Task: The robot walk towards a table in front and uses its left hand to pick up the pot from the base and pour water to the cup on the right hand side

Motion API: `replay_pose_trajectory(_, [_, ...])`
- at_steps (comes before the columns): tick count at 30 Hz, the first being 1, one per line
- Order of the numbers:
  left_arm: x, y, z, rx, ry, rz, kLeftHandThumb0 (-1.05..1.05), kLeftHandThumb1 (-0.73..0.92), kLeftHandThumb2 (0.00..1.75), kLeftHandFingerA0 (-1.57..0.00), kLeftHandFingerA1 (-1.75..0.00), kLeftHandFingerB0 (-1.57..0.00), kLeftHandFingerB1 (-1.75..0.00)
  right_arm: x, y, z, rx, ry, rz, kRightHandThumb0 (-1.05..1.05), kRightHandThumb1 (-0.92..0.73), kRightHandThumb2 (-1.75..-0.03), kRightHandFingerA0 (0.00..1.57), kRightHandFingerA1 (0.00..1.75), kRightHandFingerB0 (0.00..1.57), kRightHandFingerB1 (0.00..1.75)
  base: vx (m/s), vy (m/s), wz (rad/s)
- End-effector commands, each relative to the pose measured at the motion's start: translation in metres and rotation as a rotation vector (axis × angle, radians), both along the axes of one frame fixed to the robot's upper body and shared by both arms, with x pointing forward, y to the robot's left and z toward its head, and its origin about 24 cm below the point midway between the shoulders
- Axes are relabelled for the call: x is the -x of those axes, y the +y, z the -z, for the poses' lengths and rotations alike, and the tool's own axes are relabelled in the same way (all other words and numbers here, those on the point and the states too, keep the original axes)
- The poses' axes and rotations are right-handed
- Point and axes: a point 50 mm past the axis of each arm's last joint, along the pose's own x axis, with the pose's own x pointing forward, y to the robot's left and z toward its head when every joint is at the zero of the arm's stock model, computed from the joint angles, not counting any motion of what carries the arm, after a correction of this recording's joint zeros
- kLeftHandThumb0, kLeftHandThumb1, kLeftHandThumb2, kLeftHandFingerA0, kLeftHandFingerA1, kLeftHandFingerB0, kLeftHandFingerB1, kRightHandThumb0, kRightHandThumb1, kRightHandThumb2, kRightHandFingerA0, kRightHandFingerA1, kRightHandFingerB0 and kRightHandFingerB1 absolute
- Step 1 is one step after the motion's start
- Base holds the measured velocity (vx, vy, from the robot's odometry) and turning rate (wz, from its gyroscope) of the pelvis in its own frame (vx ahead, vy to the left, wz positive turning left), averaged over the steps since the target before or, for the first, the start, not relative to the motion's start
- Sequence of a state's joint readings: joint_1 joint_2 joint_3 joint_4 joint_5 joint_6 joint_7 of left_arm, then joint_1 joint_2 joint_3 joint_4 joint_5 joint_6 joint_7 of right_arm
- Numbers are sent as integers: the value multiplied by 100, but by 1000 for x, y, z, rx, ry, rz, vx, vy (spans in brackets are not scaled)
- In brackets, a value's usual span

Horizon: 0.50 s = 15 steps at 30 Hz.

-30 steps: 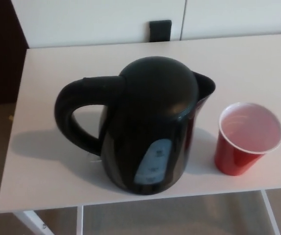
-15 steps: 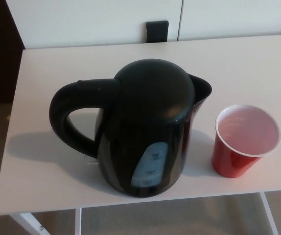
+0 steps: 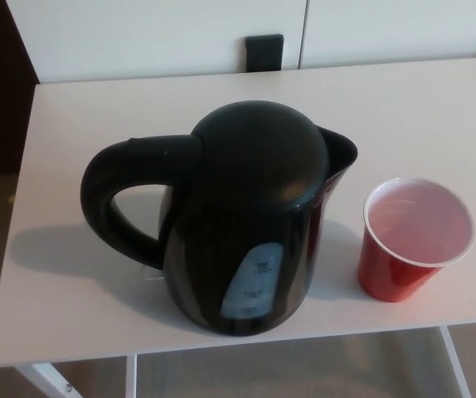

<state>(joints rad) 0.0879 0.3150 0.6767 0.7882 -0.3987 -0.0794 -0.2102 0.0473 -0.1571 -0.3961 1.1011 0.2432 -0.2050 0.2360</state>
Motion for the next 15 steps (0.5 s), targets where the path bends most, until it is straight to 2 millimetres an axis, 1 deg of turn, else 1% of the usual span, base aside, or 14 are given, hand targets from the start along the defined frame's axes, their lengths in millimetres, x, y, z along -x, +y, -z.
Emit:
replay_pose_trajectory(1, [-91,-69,-195,-542,-553,607,-56,34,75,-3,-33,-2,-22,-5,-1,-2,-6,-10,-17,-12,-45,-91,34,62,20,55,0,0,0])
replay_pose_trajectory(2, [-94,-90,-214,-585,-617,695,-56,34,75,-3,-33,-2,-22,-6,-1,-2,-8,-10,-18,-12,-45,-91,34,62,20,55,0,0,0])
replay_pose_trajectory(3, [-97,-96,-214,-582,-624,715,-60,34,73,-5,-28,-4,-16,-4,-2,-1,-6,-3,-18,-14,-46,-91,36,63,21,56,0,0,0])
replay_pose_trajectory(4, [-98,-99,-214,-580,-626,721,-60,34,73,-5,-28,-4,-16,-4,-2,-1,-4,1,-18,-14,-46,-91,36,63,21,56,0,0,0])
replay_pose_trajectory(5, [-106,-112,-212,-581,-648,775,-68,38,71,-12,-28,-11,-6,-3,-2,-1,-15,-1,-12,-13,-46,-91,39,64,23,56,0,0,0])
replay_pose_trajectory(6, [-111,-121,-211,-575,-661,806,-66,38,72,-9,-30,-11,-9,-3,-2,-1,-17,-1,-10,-13,-46,-92,39,64,23,56,0,0,0])
replay_pose_trajectory(7, [-113,-126,-209,-569,-668,816,-64,40,74,-6,-39,-13,-15,-4,-2,-1,-16,0,-2,-12,-46,-92,41,65,24,56,0,0,0])
replay_pose_trajectory(8, [-114,-129,-209,-567,-671,819,-64,40,74,-6,-39,-13,-15,-5,-2,-2,-19,0,9,-12,-46,-92,41,65,24,56,0,0,0])
replay_pose_trajectory(9, [-115,-133,-207,-563,-673,829,-65,41,75,-7,-43,-11,-18,-6,-3,-2,-16,-2,8,-12,-46,-92,40,65,24,57,0,0,0])
replay_pose_trajectory(12, [-115,-134,-207,-560,-670,830,-65,41,75,-7,-43,-11,-18,-6,-3,-2,-15,-2,7,-12,-46,-92,40,65,24,57,0,0,0])
replay_pose_trajectory(13, [-120,-142,-203,-573,-654,847,-67,42,56,-12,-34,-11,-22,-6,-4,-2,-14,0,1,-15,-43,-90,36,62,22,56,0,0,0])
replay_pose_trajectory(14, [-126,-152,-197,-589,-631,877,-63,44,55,-12,-33,-10,-23,-6,-5,-2,-15,-1,-6,-14,-43,-90,36,62,22,56,0,0,0])
replay_pose_trajectory(15, [-128,-156,-196,-592,-621,889,-63,44,55,-12,-33,-10,-23,-7,-5,-3,-18,-5,-5,-14,-43,-90,36,62,22,56,0,0,0])
